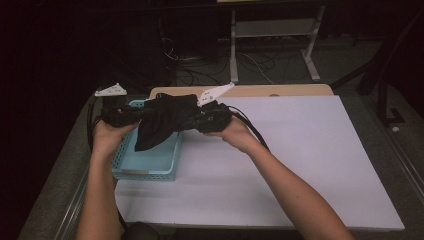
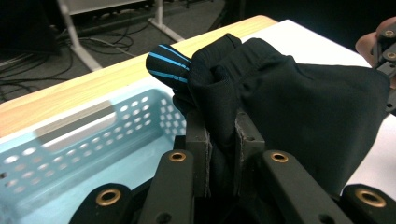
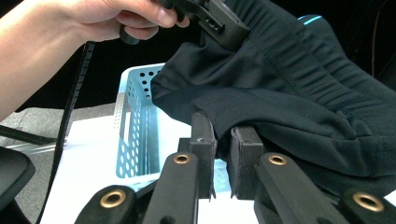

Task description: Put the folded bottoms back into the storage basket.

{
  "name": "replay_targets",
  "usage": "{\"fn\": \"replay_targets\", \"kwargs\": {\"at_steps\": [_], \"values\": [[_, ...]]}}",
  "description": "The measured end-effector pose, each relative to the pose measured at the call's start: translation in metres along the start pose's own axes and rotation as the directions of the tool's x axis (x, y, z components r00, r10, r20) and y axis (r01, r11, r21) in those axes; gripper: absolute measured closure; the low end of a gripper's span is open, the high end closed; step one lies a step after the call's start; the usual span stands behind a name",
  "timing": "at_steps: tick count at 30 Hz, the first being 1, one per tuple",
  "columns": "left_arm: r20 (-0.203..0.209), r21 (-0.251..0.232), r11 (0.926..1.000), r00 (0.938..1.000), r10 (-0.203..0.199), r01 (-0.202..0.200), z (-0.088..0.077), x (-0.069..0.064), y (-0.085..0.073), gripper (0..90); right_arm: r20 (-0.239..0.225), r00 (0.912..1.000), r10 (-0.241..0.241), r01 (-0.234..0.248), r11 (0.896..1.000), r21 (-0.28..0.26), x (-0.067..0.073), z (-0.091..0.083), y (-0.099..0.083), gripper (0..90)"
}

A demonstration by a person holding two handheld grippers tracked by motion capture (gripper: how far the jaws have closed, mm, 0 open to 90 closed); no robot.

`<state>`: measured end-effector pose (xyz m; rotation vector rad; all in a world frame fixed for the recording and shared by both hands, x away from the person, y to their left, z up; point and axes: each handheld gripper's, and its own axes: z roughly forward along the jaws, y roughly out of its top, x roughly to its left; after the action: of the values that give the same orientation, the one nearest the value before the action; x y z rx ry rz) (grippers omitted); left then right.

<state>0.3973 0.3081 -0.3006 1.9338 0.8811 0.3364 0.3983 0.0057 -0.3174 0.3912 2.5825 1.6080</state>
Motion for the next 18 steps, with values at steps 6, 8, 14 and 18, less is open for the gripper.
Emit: {"fn": "replay_targets", "kwargs": {"at_steps": [6,8,14,18], "values": [[-0.048,0.011,0.9997,0.9986,-0.022,0.022,-0.007,0.014,-0.010,79.8,-0.018,0.9998,0.011,-0.010,1.000,0.016,-0.001,0.022,0.001,80.8],[-0.071,0.021,0.9993,0.9970,-0.029,0.031,-0.008,0.020,-0.014,79.8,-0.021,0.9995,0.022,-0.022,1.000,0.018,-0.001,0.030,0.001,80.7],[-0.108,0.036,0.9961,0.9913,-0.076,0.080,-0.010,0.036,-0.028,79.8,-0.022,0.9989,0.042,-0.041,0.998,0.042,-0.002,0.052,-0.002,80.7],[-0.149,0.074,0.9916,0.9844,-0.094,0.106,-0.007,0.045,-0.039,79.8,-0.033,0.9983,0.047,-0.045,0.996,0.074,0.002,0.072,-0.004,80.6]]}}
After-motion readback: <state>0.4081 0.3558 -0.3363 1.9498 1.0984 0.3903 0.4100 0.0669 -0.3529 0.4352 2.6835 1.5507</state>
